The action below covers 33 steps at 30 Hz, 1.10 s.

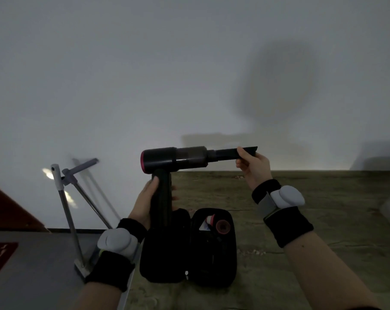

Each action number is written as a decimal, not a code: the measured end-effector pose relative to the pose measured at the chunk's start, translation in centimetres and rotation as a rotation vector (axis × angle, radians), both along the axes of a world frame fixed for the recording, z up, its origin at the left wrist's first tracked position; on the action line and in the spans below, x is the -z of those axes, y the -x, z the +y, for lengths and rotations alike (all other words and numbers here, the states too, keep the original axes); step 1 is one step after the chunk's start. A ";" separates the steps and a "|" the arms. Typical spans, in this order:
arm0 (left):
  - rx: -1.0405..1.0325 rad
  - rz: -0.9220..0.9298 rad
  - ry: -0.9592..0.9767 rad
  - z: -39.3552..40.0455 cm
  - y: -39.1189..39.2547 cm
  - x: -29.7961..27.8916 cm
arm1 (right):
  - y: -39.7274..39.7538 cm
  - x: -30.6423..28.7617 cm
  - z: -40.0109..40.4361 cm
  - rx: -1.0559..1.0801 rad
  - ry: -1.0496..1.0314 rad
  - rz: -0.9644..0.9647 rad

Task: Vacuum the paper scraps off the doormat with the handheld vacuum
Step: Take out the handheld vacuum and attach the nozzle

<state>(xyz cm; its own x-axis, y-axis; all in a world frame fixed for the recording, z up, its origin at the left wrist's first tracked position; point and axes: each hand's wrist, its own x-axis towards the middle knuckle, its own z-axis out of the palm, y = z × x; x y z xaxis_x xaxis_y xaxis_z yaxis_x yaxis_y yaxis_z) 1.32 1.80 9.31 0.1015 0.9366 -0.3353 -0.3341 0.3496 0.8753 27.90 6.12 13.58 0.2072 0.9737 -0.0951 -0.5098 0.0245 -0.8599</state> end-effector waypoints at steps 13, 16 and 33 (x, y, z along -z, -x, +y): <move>-0.036 0.149 -0.198 0.5 1.7 -1.7 | 0.0 -1.8 0.2 -0.063 -0.079 -0.052; -0.016 0.183 -0.218 0.2 1.9 -1.6 | 0.6 -2.8 0.3 -0.046 -0.093 -0.110; 0.096 0.295 -0.236 -1.1 1.0 0.2 | 1.2 -4.4 1.0 -0.089 -0.050 -0.299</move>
